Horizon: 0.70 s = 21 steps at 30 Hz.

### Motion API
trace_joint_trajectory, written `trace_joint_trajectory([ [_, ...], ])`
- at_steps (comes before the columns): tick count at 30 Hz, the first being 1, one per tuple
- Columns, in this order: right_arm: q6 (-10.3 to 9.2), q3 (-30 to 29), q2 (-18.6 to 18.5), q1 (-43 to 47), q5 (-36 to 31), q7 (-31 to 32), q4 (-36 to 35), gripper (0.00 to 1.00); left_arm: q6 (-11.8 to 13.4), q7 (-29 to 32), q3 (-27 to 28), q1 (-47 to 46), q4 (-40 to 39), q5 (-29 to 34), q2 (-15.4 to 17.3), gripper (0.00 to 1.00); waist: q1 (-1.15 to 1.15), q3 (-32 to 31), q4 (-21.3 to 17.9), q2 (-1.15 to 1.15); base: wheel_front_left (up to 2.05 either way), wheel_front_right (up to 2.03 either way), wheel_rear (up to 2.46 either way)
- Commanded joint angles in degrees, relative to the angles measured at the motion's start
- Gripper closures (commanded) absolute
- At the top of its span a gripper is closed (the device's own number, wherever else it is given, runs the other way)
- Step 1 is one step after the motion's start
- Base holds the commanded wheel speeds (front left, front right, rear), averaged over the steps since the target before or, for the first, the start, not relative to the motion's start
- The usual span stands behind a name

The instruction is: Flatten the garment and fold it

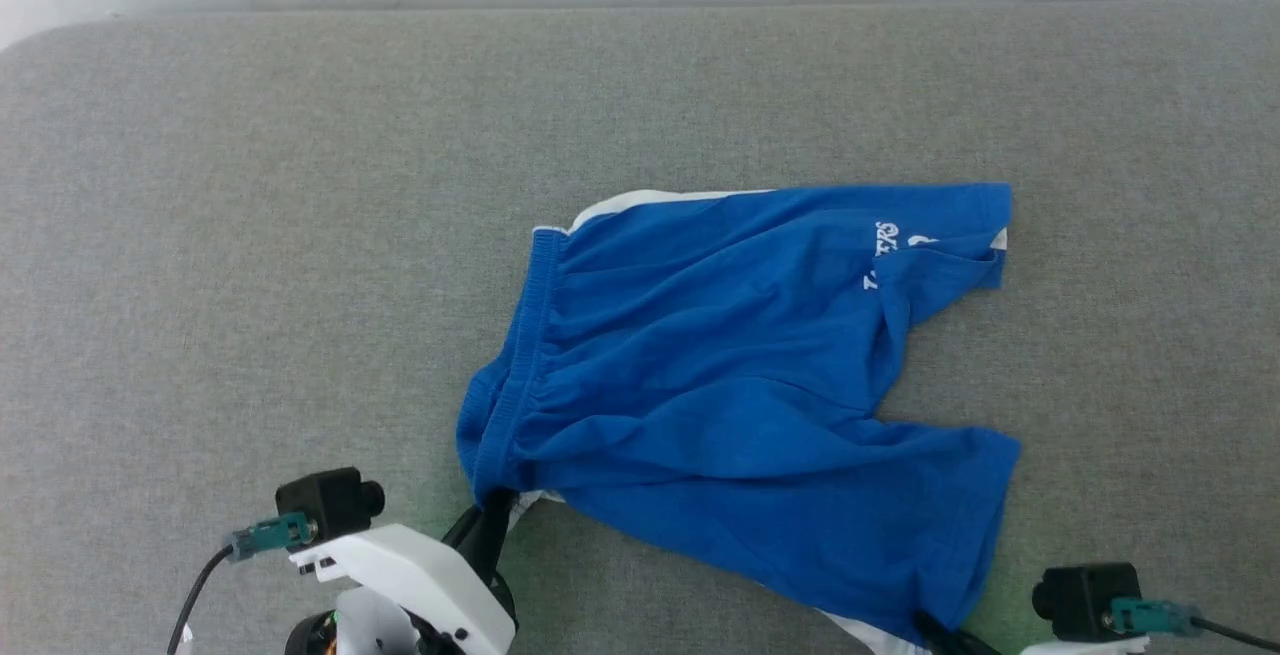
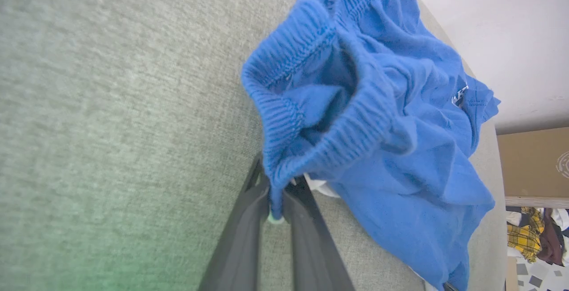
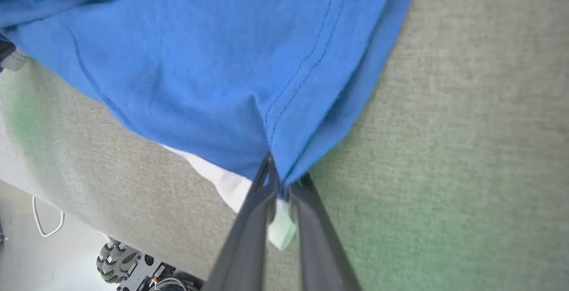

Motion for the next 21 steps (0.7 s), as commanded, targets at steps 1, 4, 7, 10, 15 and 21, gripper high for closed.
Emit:
trace_joint_trajectory([
  [1,-0.04,0.6,0.3,-1.4,0.3,-0.7,1.3,1.0,-0.4,-0.4,0.2,-0.9,0.3,-0.3,-0.1,1.0,0.0,-0.1,-0.1,-0.01,0.0,0.0,0.0],
  [4,-0.04,-1.0,0.3,-2.9,0.9,-4.5,1.3,1.0,-0.6,-1.0,0.8,-0.8,0.3,-1.1,-0.6,1.0,0.0,-0.6,-0.4,-0.01,0.0,0.0,0.0],
  [7,-0.04,-2.9,0.3,-4.6,2.9,-8.2,0.1,1.0,-1.0,-1.4,1.5,-0.1,-0.9,-2.6,-1.2,1.0,0.0,-1.8,-1.0,-0.01,0.0,0.0,0.0],
  [10,-0.04,-4.7,0.3,-7.0,5.0,-10.8,-2.2,1.0,-1.4,-1.2,2.1,0.2,-3.6,-4.0,-1.4,1.0,0.0,-3.2,-1.5,-0.01,0.0,0.0,0.0],
  [15,-0.04,-7.2,0.3,-14.1,4.6,-10.9,-7.1,1.0,-1.6,0.5,3.7,-2.2,-9.2,-5.9,-0.7,1.0,0.0,-5.2,-2.3,-0.01,0.0,0.0,0.0],
  [21,-0.04,-6.8,0.3,-29.9,-0.6,-6.7,-11.3,1.0,0.6,6.1,4.4,-13.0,-12.1,-4.9,2.4,1.0,0.0,-6.5,-2.6,-0.01,0.0,0.0,0.0],
])
